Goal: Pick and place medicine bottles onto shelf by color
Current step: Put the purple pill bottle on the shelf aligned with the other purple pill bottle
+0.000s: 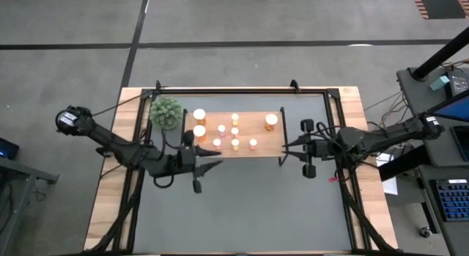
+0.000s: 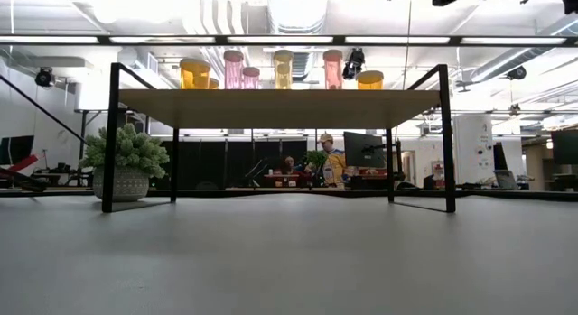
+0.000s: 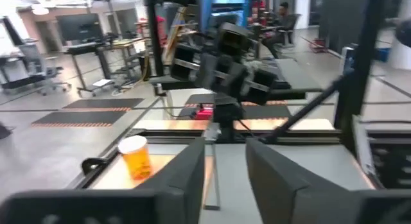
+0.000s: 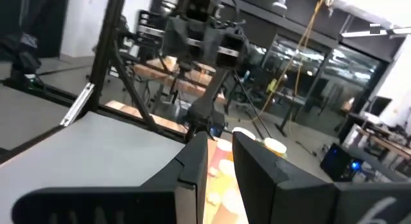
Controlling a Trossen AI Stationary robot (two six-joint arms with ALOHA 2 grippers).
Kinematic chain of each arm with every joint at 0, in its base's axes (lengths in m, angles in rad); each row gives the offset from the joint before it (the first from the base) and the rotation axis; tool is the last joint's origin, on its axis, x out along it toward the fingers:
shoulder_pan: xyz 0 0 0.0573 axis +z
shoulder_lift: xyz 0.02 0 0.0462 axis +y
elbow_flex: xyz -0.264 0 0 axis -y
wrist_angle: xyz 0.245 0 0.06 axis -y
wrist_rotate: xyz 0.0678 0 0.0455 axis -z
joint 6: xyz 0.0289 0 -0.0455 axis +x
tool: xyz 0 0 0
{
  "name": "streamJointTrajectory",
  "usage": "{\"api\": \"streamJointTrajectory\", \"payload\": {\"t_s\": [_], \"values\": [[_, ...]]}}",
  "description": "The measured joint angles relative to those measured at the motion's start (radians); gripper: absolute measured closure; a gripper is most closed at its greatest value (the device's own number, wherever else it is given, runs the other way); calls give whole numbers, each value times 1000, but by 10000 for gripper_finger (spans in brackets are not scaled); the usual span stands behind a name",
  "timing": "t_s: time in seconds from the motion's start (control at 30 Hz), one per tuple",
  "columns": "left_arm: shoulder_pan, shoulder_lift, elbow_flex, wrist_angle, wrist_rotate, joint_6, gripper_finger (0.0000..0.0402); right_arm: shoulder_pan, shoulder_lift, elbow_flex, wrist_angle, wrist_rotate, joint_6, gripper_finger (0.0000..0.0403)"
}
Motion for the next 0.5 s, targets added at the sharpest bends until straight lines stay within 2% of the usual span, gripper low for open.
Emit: {"api": "streamJointTrajectory", "payload": {"t_s": [0.23, 0.37, 0.5], "values": [[157, 9, 30, -7, 150, -22, 392, 1, -93, -82, 56, -57, -17, 340], [248, 38, 56, -94, 217, -78, 398, 0, -118, -134, 124, -57, -43, 340], [321, 79, 103, -254, 249, -111, 401, -5, -154, -162, 152, -55, -60, 340]]}}
